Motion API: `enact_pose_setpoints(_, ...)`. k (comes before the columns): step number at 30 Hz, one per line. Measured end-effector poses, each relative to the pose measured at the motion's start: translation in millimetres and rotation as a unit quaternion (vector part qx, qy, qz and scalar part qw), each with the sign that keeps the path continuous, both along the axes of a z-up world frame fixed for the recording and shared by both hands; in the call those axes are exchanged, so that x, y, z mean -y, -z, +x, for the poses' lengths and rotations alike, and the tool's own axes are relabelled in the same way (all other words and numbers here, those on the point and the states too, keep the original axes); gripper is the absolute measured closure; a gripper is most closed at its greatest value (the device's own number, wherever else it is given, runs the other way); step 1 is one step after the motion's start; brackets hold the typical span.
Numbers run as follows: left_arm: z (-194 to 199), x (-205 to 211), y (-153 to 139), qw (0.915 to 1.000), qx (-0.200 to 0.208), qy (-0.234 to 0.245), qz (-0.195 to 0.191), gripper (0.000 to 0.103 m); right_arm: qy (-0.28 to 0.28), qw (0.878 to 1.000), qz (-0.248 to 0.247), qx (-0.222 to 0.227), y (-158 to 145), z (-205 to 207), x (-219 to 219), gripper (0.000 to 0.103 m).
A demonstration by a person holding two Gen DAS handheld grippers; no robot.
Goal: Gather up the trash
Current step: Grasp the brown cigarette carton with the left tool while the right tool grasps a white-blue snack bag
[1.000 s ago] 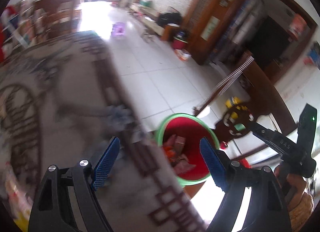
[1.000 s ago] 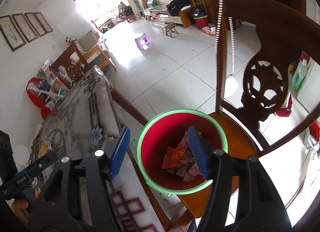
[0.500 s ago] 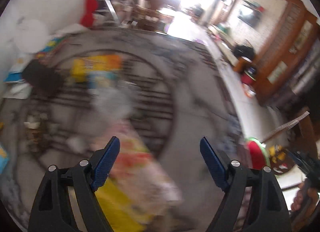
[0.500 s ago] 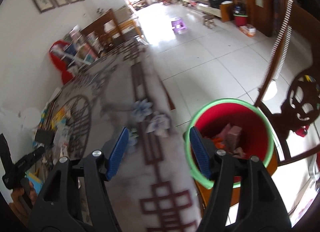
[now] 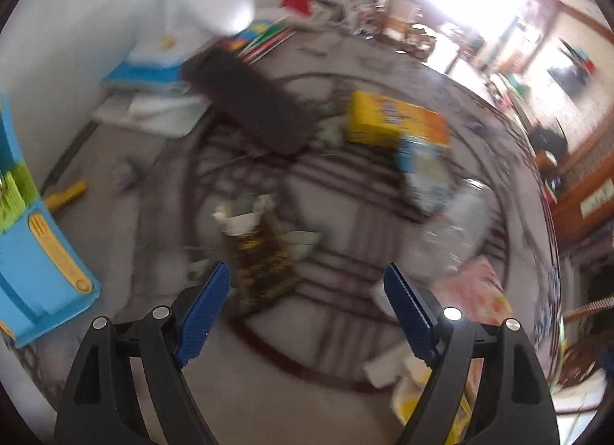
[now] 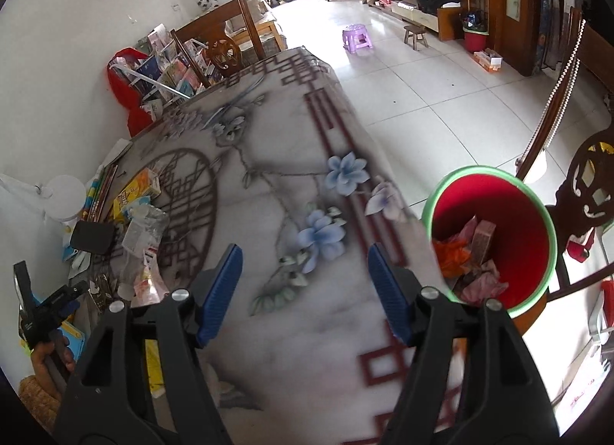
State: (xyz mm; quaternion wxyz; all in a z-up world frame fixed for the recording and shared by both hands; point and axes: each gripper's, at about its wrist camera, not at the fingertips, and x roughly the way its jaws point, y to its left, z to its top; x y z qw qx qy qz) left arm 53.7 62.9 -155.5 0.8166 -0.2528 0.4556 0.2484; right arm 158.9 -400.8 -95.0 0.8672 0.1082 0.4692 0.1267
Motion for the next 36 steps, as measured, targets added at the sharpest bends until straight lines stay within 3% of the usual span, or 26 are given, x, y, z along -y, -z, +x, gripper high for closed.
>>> enact_pose_setpoints(3, -4, -21, 11, 0.9998, -0.008, -0.014, -0.008, 0.024, 0.003, 1.000, -0.002, 0.001, -3, -6, -18, 0.037)
enact_pose_setpoints(9, 1, -41, 35, 0.9989, -0.021, 0.016, -0.039, 0.027, -0.008, 1.000, -0.011, 0.008, -10, -13, -65, 0.037)
enact_pose_setpoints(13, 7, -41, 44, 0.9972, -0.028, 0.048, -0.049, 0.051, -0.031, 0.999, -0.022, 0.009, -11, -13, -101, 0.037)
enact_pose_setpoints(15, 9, -42, 47, 0.9962, -0.023, 0.060, -0.058, 0.050, -0.052, 0.998, -0.026, 0.014, -15, -9, -124, 0.037)
enact_pose_setpoints(16, 9, -43, 46, 0.9959, -0.015, 0.064, -0.063, 0.058, -0.062, 0.998, -0.027, 0.017, -17, -8, -133, 0.037)
enact_pose_setpoints(18, 10, -46, 46, 0.9947, -0.010, 0.074, -0.070, 0.089, -0.095, 0.995, -0.034, 0.028, -23, -1, -163, 0.037)
enact_pose_setpoints(19, 12, -47, 47, 0.9938, -0.012, 0.080, -0.076, 0.097, -0.112, 0.992, -0.036, 0.033, -26, 4, -178, 0.037)
enact_pose_setpoints(24, 11, -46, 47, 0.9922, -0.007, 0.096, -0.079, 0.096, -0.218, 0.973, -0.055, 0.042, -26, 26, -263, 0.037)
enact_pose_setpoints(25, 11, -47, 47, 0.9921, -0.005, 0.095, -0.082, 0.093, -0.233, 0.970, -0.058, 0.040, -24, 31, -275, 0.037)
enact_pose_setpoints(28, 10, -49, 44, 0.9913, 0.006, 0.094, -0.093, 0.066, -0.285, 0.955, -0.078, 0.023, -8, 50, -321, 0.034)
enact_pose_setpoints(32, 12, -50, 40, 0.9881, 0.032, 0.090, -0.121, 0.045, -0.324, 0.939, -0.113, -0.014, 26, 73, -368, 0.032)
enact_pose_setpoints(36, 22, -43, 47, 0.9881, 0.023, 0.092, -0.121, 0.044, -0.336, 0.928, -0.157, -0.035, 59, 91, -398, 0.032)
